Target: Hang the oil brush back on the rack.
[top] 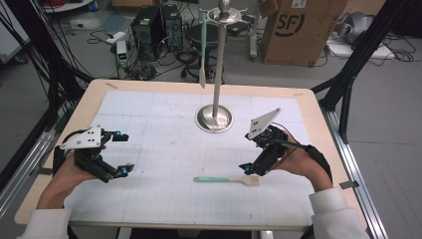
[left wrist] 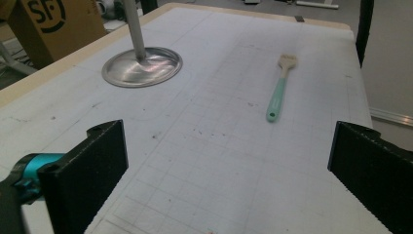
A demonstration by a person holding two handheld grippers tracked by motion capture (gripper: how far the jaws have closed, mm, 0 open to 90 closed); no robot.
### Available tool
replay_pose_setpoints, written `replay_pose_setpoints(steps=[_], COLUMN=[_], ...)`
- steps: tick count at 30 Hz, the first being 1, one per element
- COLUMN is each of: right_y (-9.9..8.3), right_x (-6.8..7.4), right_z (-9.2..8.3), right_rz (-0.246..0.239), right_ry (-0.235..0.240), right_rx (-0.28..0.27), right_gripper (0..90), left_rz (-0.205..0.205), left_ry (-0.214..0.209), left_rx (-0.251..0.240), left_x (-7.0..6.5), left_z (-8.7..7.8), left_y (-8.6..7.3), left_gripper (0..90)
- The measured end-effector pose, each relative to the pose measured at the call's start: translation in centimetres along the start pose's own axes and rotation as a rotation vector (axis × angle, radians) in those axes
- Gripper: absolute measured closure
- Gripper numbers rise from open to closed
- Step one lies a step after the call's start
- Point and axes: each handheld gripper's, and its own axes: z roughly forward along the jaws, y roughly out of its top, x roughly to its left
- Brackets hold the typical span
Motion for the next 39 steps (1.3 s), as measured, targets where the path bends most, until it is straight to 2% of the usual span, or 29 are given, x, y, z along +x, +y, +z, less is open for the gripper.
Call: replay_pose_setpoints(steps=[3,6,10,16,24,30,39], right_y=[0.3,0.6,0.9,0.9,0.8,0.6,-0.7], right_x=[0.0,0.1,0.0,-0.1,0.1,0.1,0.5], right_z=[0.6,1.3,2.1,3.4,5.4,6.3,8.0], right_rz=[0.004,-0.006,-0.031,-0.014,-0.032,-0.026,-0.009], right_ry=[0.001,0.015,0.007,0.012,0.026,0.037,0.06], right_rx=[0.024,0.051,0.081,0.111,0.182,0.191,0.209], right_gripper=[0.2,0.2,0.2,0.2,0.2,0.2,0.2], left_rz=[0.003,0.006,0.003,0.0,-0.008,-0.01,-0.011], left_ry=[0.0,-0.002,0.0,-0.004,-0.004,-0.004,-0.004], left_rx=[0.005,0.005,0.006,0.003,0.007,0.006,0.006], left_x=[0.0,0.0,0.0,0.0,0.1,0.1,0.1], left_z=[0.0,0.1,0.1,0.0,0.1,0.1,0.1], left_y=[0.0,0.0,0.0,0.0,-0.1,-0.1,-0.1], left_gripper=[1.7,1.7,1.7,1.7,1.7,1.7,1.7])
